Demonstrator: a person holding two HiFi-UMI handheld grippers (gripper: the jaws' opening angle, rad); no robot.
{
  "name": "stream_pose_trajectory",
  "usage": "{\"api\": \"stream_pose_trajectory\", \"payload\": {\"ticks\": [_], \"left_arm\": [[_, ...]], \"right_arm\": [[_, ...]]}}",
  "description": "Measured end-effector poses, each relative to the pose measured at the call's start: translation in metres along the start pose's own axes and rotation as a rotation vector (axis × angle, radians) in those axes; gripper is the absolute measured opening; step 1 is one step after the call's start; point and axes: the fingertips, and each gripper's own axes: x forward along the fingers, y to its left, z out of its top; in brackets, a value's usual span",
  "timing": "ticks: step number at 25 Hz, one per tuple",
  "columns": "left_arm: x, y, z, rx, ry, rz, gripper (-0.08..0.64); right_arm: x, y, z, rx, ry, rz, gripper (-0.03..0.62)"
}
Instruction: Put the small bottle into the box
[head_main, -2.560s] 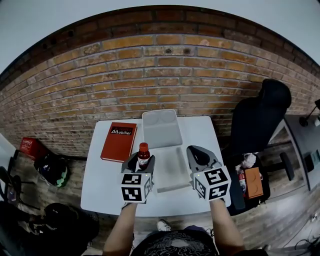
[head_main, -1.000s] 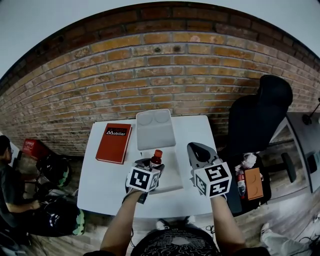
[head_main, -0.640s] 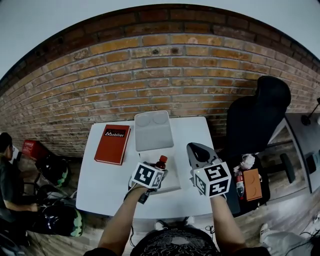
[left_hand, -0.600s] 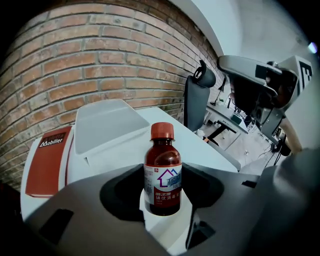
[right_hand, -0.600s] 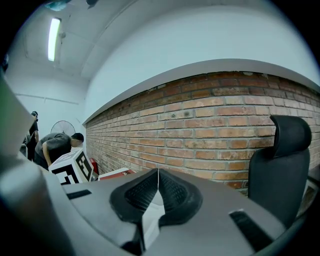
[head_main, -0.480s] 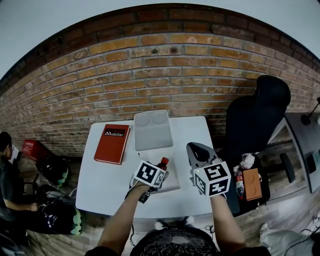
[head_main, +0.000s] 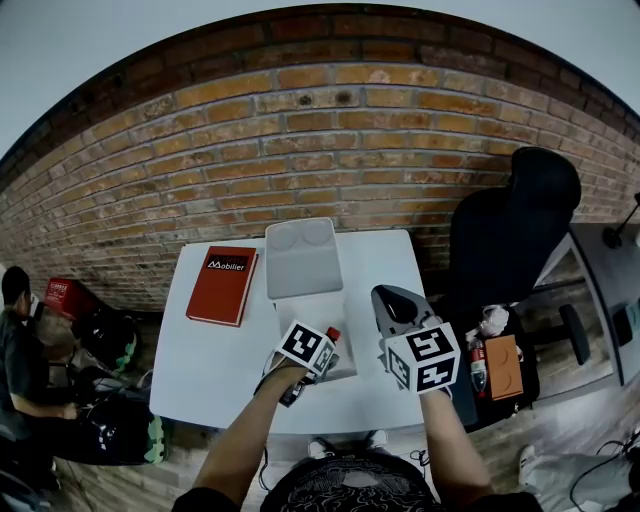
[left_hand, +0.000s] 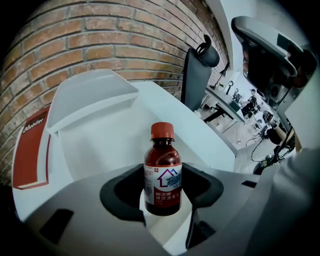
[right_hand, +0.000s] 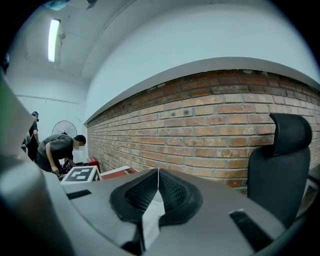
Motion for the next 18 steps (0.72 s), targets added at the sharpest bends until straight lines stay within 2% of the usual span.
{"api": "stream_pose_trajectory", "payload": {"ticks": [4, 15, 18], "left_arm": [[0.008, -0.001, -0.007, -0.015, 0.041, -0.012, 0.236], [0.032, -0.007, -0.02, 0.011, 0.172, -0.009, 0.236], [0.035, -0.011, -0.02, 0.015, 0.183, -0.012, 0.236]], "right_arm": [[-0.001, -0.001, -0.005, 0.006, 0.008, 0.003, 0.021], [-0.005, -0.007, -0.01, 0.012, 0.014, 0.001, 0.021], [-0.006, -0.01, -0.011, 0.013, 0.016, -0.001, 0.021]]}}
